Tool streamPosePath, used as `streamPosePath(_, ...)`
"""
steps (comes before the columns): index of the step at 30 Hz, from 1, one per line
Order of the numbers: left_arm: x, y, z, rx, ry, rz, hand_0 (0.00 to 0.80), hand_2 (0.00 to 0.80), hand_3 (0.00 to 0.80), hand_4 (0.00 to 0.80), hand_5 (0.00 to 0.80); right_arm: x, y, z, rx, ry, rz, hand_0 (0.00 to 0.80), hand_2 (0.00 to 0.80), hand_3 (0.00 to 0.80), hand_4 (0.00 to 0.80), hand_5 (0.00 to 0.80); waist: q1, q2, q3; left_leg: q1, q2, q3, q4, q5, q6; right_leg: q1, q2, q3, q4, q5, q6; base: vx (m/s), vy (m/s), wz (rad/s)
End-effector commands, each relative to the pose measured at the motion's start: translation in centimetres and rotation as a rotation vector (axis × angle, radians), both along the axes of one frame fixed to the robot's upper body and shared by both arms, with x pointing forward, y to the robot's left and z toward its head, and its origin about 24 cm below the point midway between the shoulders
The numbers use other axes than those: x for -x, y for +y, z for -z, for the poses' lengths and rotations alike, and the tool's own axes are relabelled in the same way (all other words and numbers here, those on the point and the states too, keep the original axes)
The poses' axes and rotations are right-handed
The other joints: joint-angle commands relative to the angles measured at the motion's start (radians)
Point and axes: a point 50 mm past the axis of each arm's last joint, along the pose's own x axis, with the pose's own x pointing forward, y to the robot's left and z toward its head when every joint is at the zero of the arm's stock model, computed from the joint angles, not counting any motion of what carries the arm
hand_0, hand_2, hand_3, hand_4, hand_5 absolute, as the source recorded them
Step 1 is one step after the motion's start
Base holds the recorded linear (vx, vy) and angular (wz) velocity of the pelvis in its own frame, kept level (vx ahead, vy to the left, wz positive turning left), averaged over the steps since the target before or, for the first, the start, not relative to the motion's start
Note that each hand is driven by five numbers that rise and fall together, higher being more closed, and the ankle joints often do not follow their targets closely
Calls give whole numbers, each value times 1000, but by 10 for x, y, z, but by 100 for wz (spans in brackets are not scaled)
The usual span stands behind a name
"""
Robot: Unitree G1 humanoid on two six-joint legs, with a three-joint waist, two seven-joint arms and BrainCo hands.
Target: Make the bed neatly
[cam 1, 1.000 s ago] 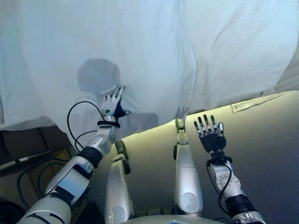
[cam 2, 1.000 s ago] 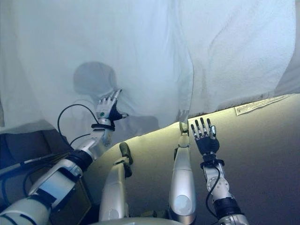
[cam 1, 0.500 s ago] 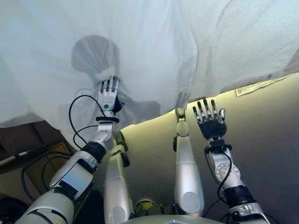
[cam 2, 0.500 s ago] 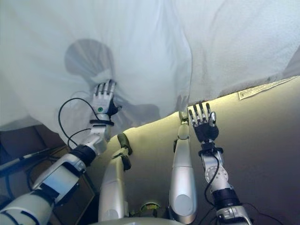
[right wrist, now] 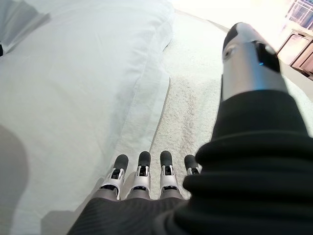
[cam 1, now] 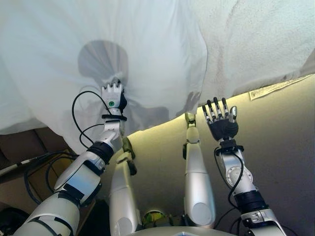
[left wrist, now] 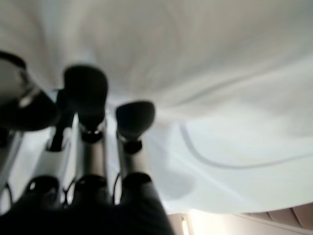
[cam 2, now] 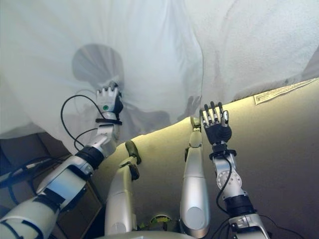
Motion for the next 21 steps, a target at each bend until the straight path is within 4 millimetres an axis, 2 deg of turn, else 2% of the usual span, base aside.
streamPosePath(1,13,27,40,89,199,-104,800,800,800,800,800,6,-8,-17,42,-92,-12,0,0,0,0,0,-7,20,10,-81,33,-30,-77,216,33,12,-14,-30,99,-32,-1,23,-36,-3)
streamPosePath(5,18,31,48,109,226,-101,800,800,800,800,800,10,-12,-5,35,-66,-9,0,0,0,0,0,-4,17,-16,-43,40,-25,-83,208,30,49,-23,-37,94,-40,2,46,-31,-6)
streamPosePath(11,28,34,65,261,272,-94,800,800,800,800,800,19,-17,18,29,-4,-21,0,0,0,0,0,3,25,-70,33,42,-9,-116,200,31,116,-44,-54,72,-50,12,64,-23,-5)
streamPosePath(16,48,28,91,371,324,-42,800,800,800,800,800,29,-17,37,22,54,-17,0,0,0,0,0,37,31,-126,135,40,-11,-159,185,36,216,-64,-84,48,-69,19,106,-60,-5)
streamPosePath(21,62,36,100,378,335,-9,800,800,800,800,800,31,-18,43,22,60,-5,0,0,0,0,0,69,33,-155,212,49,-25,-189,170,36,289,-64,-104,37,-90,20,78,-70,3)
